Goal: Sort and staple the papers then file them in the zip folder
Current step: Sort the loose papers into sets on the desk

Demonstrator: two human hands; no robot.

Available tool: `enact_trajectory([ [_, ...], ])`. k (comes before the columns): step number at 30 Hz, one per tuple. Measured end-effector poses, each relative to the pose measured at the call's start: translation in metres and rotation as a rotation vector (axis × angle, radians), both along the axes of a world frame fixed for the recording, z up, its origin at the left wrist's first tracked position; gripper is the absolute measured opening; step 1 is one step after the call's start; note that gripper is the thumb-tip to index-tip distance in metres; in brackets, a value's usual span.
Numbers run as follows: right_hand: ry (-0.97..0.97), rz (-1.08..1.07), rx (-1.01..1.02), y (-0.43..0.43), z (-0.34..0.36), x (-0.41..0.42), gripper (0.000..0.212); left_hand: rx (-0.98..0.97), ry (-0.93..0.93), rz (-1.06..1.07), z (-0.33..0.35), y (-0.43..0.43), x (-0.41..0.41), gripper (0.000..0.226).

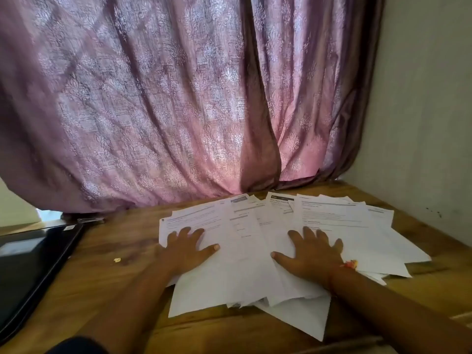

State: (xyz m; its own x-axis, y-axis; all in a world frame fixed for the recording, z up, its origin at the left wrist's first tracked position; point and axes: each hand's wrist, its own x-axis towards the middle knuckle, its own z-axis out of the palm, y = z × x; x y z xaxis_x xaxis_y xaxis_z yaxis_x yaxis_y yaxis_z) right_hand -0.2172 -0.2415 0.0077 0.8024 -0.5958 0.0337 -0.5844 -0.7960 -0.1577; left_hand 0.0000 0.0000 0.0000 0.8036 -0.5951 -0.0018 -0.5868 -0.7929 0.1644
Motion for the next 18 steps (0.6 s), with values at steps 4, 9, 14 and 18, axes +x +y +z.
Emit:
enact_trajectory([
  [4, 0.005, 0.038, -0.062, -0.007, -0.001, 0.006, 0.096, 0.052, -0.045, 0.019, 0.009, -0.004, -0.020, 0.117],
  [9, 0.117, 0.108, -0.010, -0.013, 0.009, 0.020, 0.096, 0.059, -0.029, 0.009, 0.012, -0.003, -0.020, 0.132],
  [14, 0.276, 0.176, 0.132, -0.022, 0.038, 0.048, 0.088, 0.043, 0.006, -0.001, 0.011, 0.000, -0.011, 0.106],
  [18, 0.278, 0.245, 0.153, -0.007, 0.062, 0.076, 0.067, -0.050, 0.006, 0.043, 0.006, 0.008, 0.009, 0.125],
])
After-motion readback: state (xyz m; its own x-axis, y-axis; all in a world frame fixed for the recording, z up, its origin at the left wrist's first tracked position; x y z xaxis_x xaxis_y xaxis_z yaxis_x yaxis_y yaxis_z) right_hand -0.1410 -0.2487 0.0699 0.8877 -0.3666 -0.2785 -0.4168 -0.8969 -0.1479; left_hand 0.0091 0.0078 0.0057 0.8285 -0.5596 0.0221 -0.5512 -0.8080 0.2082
